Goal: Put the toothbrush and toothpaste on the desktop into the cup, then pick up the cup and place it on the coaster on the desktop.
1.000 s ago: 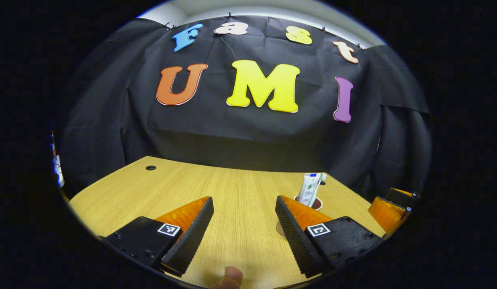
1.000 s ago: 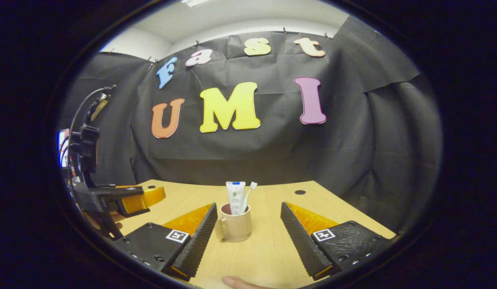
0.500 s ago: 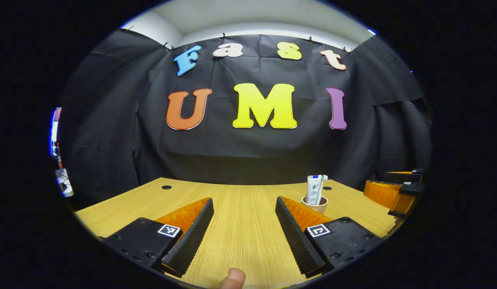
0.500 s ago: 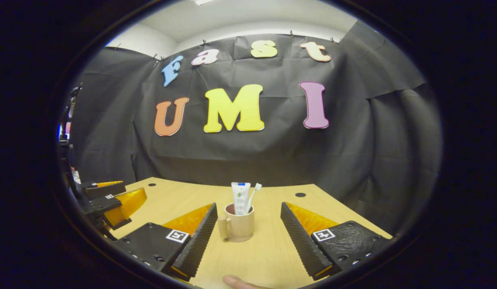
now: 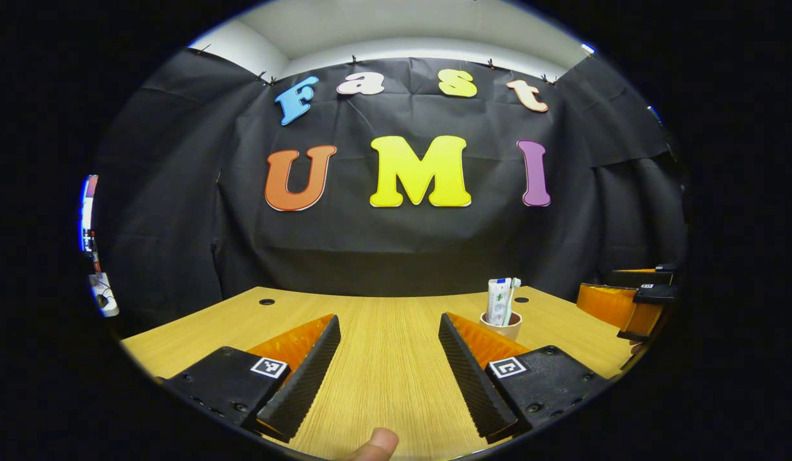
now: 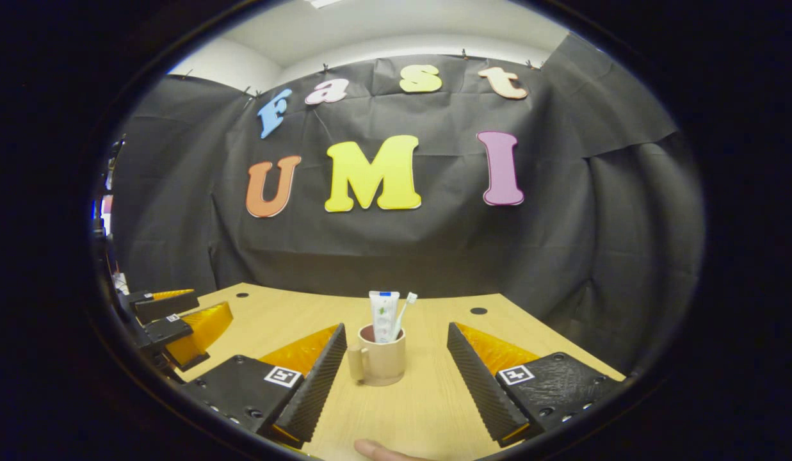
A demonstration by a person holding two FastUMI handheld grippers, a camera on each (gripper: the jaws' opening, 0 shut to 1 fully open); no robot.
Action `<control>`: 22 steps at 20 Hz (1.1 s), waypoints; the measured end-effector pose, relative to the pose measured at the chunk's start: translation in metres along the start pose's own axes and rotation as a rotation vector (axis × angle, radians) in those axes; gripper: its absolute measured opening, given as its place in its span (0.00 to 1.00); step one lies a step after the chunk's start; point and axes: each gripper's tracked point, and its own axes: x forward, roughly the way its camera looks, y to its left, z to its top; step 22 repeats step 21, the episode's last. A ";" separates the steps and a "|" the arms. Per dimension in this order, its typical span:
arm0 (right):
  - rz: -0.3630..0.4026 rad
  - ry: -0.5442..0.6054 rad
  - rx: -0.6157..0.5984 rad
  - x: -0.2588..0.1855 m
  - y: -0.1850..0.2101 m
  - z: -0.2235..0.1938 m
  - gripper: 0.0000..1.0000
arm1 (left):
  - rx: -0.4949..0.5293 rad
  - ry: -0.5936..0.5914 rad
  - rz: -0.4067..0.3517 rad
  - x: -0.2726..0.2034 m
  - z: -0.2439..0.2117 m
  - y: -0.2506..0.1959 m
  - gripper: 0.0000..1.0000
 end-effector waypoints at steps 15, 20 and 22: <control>0.013 0.007 -0.011 -0.001 0.005 -0.003 0.95 | -0.016 0.008 -0.018 0.000 -0.018 -0.009 0.98; 0.014 0.005 -0.012 -0.001 0.005 -0.002 0.95 | -0.011 0.016 -0.020 0.002 -0.025 -0.011 0.98; 0.015 0.006 -0.011 -0.001 0.005 -0.002 0.95 | -0.010 0.015 -0.015 0.002 -0.024 -0.010 0.98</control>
